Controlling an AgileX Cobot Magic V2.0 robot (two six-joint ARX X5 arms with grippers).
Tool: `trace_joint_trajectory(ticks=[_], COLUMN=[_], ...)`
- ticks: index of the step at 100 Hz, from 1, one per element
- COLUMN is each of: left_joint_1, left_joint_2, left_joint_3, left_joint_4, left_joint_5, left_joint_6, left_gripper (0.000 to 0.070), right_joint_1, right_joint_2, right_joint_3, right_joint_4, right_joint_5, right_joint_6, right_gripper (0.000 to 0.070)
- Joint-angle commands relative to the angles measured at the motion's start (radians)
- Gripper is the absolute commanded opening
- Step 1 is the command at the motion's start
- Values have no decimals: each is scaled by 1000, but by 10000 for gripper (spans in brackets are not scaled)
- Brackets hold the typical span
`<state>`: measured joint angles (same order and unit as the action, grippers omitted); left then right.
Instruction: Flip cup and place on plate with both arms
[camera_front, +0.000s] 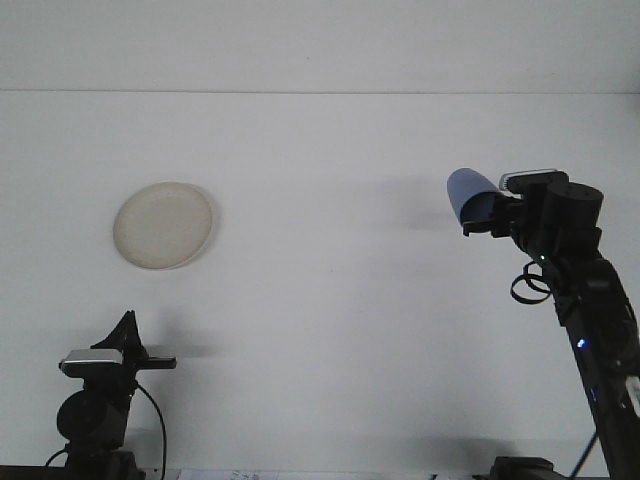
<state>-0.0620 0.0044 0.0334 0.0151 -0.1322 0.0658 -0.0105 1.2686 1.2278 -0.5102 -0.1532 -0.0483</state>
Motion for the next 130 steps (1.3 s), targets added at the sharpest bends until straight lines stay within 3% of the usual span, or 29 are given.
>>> trace_joint_trajectory(ticks=[1, 22, 48, 91, 111, 130], left_joint_1=[1, 1, 1, 1, 1, 1], left_joint_2=[-1, -1, -1, -1, -1, -1], left_joint_3=[-19, -19, -19, -19, -19, -19], left_joint_4=[14, 14, 14, 14, 14, 14], left_joint_5=[-3, -3, -3, -3, -3, -3], left_joint_6=[11, 11, 11, 11, 11, 11], left_gripper=[16, 16, 16, 16, 16, 16], right_joint_1=[42, 203, 434, 697, 769, 790], right_joint_2=[-8, 11, 155, 435, 521, 559], right_joint_3=[83, 323, 517, 521, 521, 521], right_joint_4=[-155, -529, -858, -861, -862, -862], right_joint_5=[1, 9, 105, 106, 162, 161], right_joint_6=[6, 15, 16, 8, 4, -11], right_gripper=[0, 0, 0, 0, 0, 0])
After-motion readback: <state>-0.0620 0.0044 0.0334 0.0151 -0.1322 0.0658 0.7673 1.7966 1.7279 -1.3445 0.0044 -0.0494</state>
